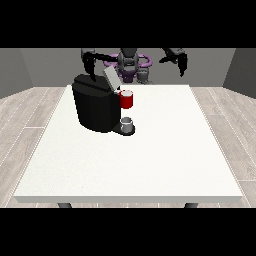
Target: Insert the coffee pod into the coffee machine and close the lid
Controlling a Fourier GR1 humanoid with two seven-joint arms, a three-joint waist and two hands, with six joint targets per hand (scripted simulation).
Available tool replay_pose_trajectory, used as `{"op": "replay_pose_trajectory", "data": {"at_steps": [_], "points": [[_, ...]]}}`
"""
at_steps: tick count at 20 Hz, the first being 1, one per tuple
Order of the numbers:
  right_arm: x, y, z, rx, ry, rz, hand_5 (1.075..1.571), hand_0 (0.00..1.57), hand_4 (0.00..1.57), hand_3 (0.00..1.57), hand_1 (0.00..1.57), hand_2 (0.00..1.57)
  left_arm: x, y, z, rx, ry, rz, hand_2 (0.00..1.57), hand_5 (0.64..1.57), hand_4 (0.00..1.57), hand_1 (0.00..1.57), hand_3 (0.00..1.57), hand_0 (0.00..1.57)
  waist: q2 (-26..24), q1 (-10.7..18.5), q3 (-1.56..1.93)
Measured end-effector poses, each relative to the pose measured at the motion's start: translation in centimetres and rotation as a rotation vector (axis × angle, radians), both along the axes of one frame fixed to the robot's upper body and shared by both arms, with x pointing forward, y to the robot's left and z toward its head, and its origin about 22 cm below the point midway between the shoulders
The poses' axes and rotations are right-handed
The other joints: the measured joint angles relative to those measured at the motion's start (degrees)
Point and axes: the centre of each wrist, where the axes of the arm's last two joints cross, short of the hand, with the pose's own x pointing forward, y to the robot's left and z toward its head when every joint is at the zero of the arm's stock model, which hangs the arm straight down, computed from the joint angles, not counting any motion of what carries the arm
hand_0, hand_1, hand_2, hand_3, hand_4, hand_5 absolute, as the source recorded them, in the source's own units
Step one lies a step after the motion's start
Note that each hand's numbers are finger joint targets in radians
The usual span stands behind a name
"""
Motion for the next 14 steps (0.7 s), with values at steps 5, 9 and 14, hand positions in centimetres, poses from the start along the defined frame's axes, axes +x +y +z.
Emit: {"op": "replay_pose_trajectory", "data": {"at_steps": [5, 9, 14], "points": [[0.7, 1.2, 0.5, -0.013, -0.021, 0.069, 1.571, 0.00, 0.00, 0.00, 0.00, 0.00, -0.7, 1.0, 1.4, 0.002, -0.023, 0.031, 0.00, 1.571, 0.38, 0.00, 0.00, 0.00, 1.8, -1.2, 0.01], [1.5, 2.3, 1.2, -0.029, -0.048, 0.091, 1.571, 0.00, 0.07, 0.00, 0.00, 0.00, -1.7, 0.8, 1.3, 0.008, -0.050, 0.049, 0.00, 1.571, 0.32, 0.00, 0.00, 0.00, 3.4, -1.3, -0.02], [2.4, 3.3, 2.5, -0.045, -0.083, 0.111, 1.571, 0.00, 0.20, 0.00, 0.00, 0.00, -1.9, 2.1, 2.5, 0.032, -0.071, 0.076, 0.00, 1.571, 0.35, 0.00, 0.00, 0.00, 5.0, -1.8, -0.03]]}}
